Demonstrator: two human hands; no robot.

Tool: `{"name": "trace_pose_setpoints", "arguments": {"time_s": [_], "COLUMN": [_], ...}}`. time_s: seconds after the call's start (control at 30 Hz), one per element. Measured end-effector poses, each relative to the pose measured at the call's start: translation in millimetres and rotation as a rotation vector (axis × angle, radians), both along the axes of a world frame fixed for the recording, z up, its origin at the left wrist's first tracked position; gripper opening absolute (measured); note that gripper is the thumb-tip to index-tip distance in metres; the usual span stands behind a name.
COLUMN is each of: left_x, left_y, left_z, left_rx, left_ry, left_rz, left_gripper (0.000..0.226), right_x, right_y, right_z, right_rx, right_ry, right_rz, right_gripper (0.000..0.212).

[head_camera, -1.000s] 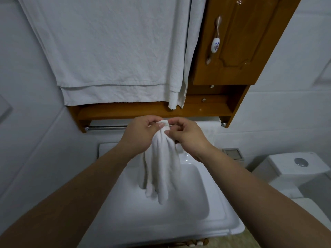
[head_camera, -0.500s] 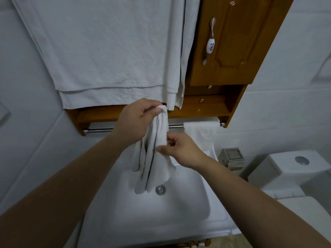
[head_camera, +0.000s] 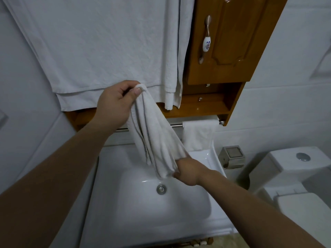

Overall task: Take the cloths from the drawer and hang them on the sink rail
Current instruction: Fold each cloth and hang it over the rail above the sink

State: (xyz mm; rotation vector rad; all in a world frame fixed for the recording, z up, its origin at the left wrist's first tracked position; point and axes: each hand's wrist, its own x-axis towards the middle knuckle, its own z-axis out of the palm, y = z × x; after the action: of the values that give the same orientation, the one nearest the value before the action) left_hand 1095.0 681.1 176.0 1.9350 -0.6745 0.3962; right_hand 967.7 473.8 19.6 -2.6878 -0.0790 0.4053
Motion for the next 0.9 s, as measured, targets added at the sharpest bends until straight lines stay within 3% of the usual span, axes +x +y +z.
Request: {"name": "trace_pose_setpoints", "arguments": {"time_s": [0.2, 0.47, 0.57, 0.67, 0.77, 0.9], "left_x": [9.8, 15.1, 15.0, 16.8, 15.9, 11.4], "left_y": [19.0, 46.1, 49.1, 55.1, 56.4, 51.0], "left_z": [-25.0, -58.8, -61.1, -59.2, -58.2, -55.9], "left_rx": [0.175, 0.244, 0.212, 0.128, 0.131, 0.117], "left_ry": [-0.025, 0.095, 0.088, 0.151, 0.156, 0.112], "left_rz": [0.158, 0.271, 0.282, 0.274, 0.271, 0.304], "left_gripper": [0.017, 0.018, 0.019, 0.021, 0.017, 0.013], "right_x": [-5.8, -8.5, -4.1, -2.2, 2.1, 9.2], "right_y": [-27.6, -68.6, -74.2, -77.8, -76.8, -72.7], "right_z": [-3.6, 24.6, 38.5, 53.4, 64.8, 75.6], "right_rx": [0.017, 0.058, 0.076, 0.091, -0.063, -0.238], "right_ry": [-0.134, -0.358, -0.402, -0.431, -0.395, -0.377], "right_rz": [-0.032, -0.311, -0.344, -0.383, -0.377, -0.368], "right_gripper": [0.023, 0.023, 0.017, 0.025, 0.033, 0.021]}}
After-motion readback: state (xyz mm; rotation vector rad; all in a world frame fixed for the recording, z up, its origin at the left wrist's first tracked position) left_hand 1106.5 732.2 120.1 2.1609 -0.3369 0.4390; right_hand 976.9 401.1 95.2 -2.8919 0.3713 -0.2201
